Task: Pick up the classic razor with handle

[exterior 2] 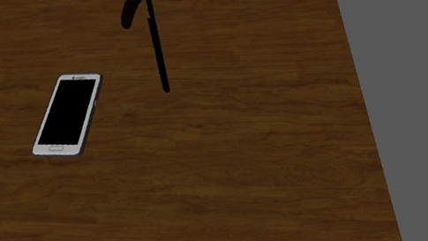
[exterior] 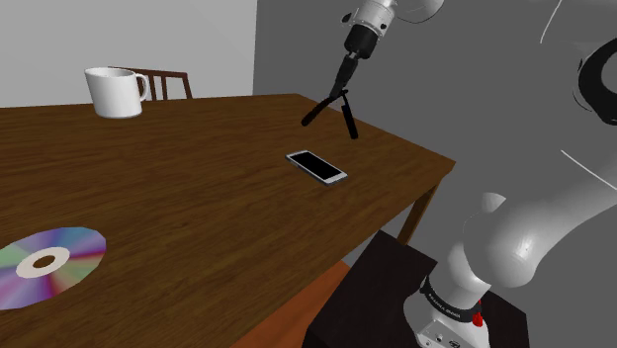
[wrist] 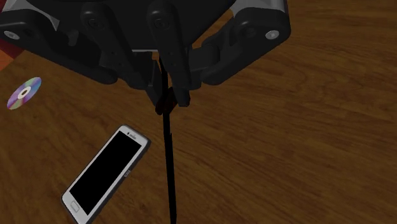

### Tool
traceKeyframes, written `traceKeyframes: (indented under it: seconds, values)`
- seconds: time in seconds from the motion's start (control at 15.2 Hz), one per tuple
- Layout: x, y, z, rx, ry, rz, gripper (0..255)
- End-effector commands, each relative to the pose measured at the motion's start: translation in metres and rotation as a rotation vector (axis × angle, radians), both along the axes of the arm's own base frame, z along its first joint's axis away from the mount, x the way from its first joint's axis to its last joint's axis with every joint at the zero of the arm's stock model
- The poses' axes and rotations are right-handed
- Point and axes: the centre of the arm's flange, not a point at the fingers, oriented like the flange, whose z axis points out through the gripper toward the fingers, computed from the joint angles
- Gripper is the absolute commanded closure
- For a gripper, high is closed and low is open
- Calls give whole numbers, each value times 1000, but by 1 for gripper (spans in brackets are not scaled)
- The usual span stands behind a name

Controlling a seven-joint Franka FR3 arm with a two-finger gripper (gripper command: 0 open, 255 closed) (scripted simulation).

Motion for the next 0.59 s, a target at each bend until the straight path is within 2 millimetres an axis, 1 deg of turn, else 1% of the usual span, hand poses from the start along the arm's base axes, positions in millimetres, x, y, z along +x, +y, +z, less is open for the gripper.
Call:
traceKeyframes:
  seconds: [0.0,0.4,0.53]
  values:
    - [-1,0,9,0,0,0,255]
    - [-1,0,40,0,0,0,255]
    - [-1,0,41,0,0,0,255]
